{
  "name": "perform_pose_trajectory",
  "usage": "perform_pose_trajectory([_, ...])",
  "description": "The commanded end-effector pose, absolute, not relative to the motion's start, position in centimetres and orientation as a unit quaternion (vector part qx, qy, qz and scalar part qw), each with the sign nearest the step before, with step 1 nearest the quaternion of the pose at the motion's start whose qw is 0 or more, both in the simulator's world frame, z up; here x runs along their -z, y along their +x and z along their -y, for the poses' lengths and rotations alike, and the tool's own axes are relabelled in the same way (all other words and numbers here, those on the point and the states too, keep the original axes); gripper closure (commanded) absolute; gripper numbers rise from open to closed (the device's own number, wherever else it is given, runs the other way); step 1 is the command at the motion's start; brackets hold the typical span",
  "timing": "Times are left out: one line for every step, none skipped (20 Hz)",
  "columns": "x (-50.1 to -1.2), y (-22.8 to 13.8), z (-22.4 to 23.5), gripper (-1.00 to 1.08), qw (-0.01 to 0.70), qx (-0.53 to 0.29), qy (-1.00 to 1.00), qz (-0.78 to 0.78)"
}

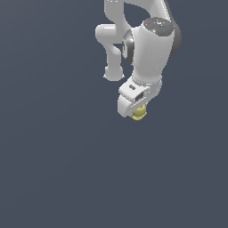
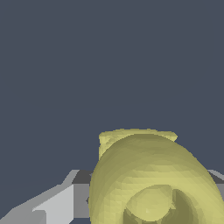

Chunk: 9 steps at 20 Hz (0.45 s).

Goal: Pick up the object and move it to a goal position.

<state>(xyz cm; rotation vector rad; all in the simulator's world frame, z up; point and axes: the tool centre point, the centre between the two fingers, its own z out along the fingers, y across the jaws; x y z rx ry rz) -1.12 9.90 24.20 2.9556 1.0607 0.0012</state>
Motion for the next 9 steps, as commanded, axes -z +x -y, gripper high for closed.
perform_pose_trajectory([-25.4, -1.6, -10.2, 1.08, 0.000, 0.000, 0.941, -0.338])
perform_pose_trajectory([-25.7, -1.6, -10.3, 1.08, 0.000, 0.000, 0.941, -0.338])
perform_pose_trajectory([-26.0, -1.7, -10.4, 1.08, 0.000, 0.000, 0.941, -0.338])
perform_pose_trajectory([-26.2, -1.8, -10.5, 1.08, 0.000, 0.000, 0.941, -0.338])
perform_pose_trajectory([-26.3, -1.8, -10.6, 1.08, 0.000, 0.000, 0.941, -0.338])
perform_pose_trajectory([-26.4, -1.8, -10.6, 1.08, 0.000, 0.000, 0.941, -0.338])
perform_pose_trajectory([-26.4, -1.8, -10.6, 1.08, 0.000, 0.000, 0.941, -0.337])
perform_pose_trajectory([-26.4, -1.7, -10.6, 1.08, 0.000, 0.000, 0.941, -0.337])
perform_pose_trajectory([-26.4, -1.7, -10.6, 1.08, 0.000, 0.000, 0.941, -0.337])
